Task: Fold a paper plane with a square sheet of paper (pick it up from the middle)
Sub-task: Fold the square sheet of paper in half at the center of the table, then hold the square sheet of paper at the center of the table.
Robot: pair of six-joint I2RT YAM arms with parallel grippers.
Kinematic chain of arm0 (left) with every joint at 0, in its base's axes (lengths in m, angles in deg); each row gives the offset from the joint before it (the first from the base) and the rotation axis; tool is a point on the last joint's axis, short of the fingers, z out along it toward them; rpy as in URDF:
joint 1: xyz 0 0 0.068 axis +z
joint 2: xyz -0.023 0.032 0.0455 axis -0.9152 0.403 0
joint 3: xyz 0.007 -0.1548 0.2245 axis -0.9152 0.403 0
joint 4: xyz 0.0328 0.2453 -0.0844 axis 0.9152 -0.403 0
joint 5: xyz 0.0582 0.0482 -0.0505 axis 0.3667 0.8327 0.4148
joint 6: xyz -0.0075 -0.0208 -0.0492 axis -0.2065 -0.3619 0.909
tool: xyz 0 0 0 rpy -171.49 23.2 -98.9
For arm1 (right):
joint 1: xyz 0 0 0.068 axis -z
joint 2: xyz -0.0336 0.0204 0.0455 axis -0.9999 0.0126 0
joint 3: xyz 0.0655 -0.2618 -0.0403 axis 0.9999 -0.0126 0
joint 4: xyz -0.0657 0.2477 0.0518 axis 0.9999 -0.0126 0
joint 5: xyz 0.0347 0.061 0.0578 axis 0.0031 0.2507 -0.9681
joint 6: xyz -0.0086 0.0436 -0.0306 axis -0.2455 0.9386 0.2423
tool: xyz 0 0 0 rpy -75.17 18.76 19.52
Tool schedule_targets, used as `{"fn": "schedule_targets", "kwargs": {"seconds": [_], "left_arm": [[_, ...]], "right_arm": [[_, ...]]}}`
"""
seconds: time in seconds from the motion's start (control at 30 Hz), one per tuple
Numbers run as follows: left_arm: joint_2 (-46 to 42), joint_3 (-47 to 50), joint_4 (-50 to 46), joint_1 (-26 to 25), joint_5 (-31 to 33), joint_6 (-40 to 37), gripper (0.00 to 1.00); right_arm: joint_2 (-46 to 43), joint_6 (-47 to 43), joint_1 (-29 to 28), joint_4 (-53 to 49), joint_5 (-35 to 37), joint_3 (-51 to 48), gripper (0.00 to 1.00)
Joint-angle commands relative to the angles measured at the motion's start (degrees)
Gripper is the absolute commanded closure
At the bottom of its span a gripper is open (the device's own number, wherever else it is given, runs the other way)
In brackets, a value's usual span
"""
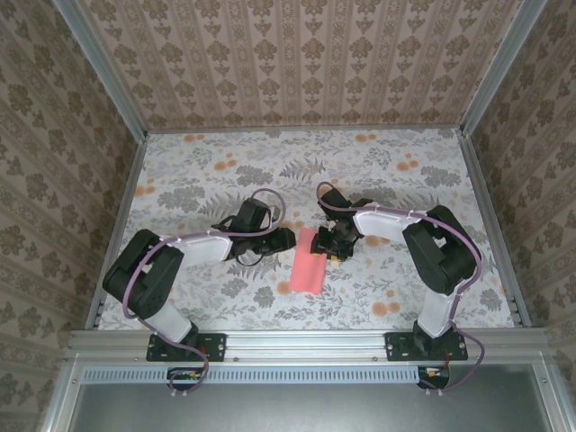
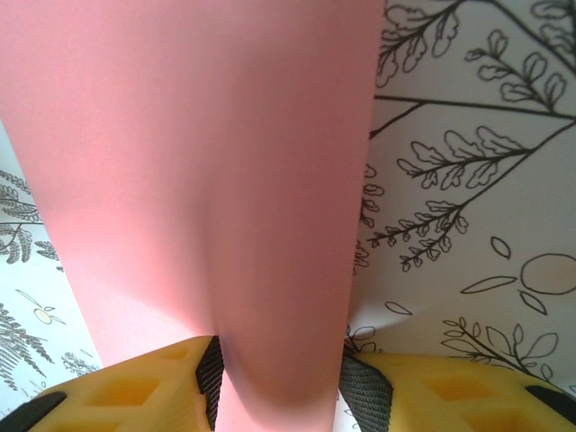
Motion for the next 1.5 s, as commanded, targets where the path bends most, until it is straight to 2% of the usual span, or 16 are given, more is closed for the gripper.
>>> {"fn": "schedule_targets", "kwargs": {"seconds": [0.0, 0.43, 0.83, 1.27, 1.47], "left_arm": [[1.13, -2.36, -0.62, -0.84, -0.53, -0.09, 0.60], [4.40, -4.53, -1.63, -2.62, -1.77, -0.38, 0.68], [4.57, -4.87, -2.09, -2.76, 0.45, 0.15, 0.72], [9.23, -8.43, -2.95, -4.12, -3.77, -0.95, 0.78], [11.04, -8.95, -5.74, -4.25, -2.97, -0.62, 0.81]], "right_arm": [[14.08, -0.06, 0.19, 0.62, 13.72, -6.11, 0.50], [15.86, -0.19, 0.04, 0.01, 14.46, -5.63, 0.49], [17.32, -0.68, -0.16, 0.00, 14.81, -5.54, 0.49], [18.04, -0.76, -0.33, 0.11, 14.78, -5.66, 0.49], [17.97, -0.63, -0.43, 0.36, 14.74, -6.11, 0.49]]}}
